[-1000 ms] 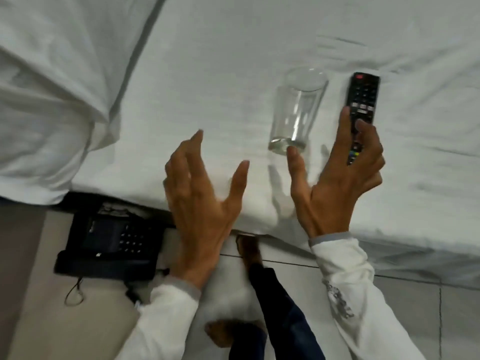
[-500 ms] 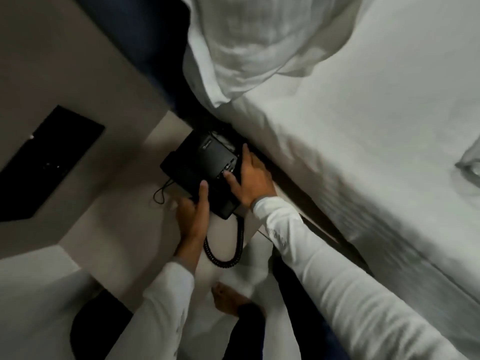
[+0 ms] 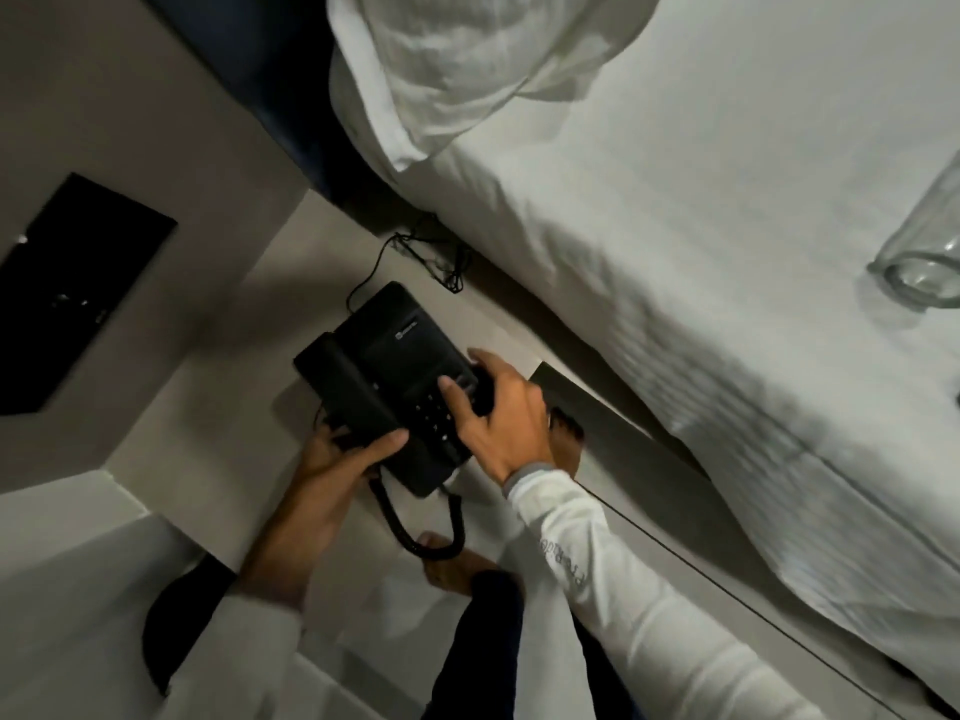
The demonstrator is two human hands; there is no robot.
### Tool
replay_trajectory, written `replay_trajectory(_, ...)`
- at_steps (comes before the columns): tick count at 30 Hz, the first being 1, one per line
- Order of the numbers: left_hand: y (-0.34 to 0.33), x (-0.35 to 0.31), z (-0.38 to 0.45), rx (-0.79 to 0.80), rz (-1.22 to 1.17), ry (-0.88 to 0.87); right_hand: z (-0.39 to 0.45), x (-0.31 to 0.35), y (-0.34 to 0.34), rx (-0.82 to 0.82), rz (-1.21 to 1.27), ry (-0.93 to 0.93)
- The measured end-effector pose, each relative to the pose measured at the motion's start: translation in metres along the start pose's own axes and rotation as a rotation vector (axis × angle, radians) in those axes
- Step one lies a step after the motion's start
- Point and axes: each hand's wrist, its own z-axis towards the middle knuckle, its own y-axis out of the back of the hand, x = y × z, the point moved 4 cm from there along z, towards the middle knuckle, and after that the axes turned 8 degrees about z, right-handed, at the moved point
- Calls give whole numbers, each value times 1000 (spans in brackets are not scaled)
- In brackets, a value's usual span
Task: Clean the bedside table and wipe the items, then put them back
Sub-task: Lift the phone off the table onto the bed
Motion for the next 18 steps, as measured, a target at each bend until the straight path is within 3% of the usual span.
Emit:
replay_trajectory(3, 9, -17, -39, -24, 151, -50, -26, 19, 16, -149, 83, 73)
replay_trajectory(8, -38, -115, -75, -121, 357, -302, -41, 71, 81, -581, 320, 234)
replay_trajectory(13, -139, -234, -77, 76, 546, -721, -19, 94, 162, -817, 484, 140)
replay_trajectory(16, -220, -283, -57, 212, 707, -924, 8, 96, 205, -883, 550, 60)
replay_trajectory(18, -264, -301, -25, 211, 832, -993, 31, 93, 227, -880, 507, 37)
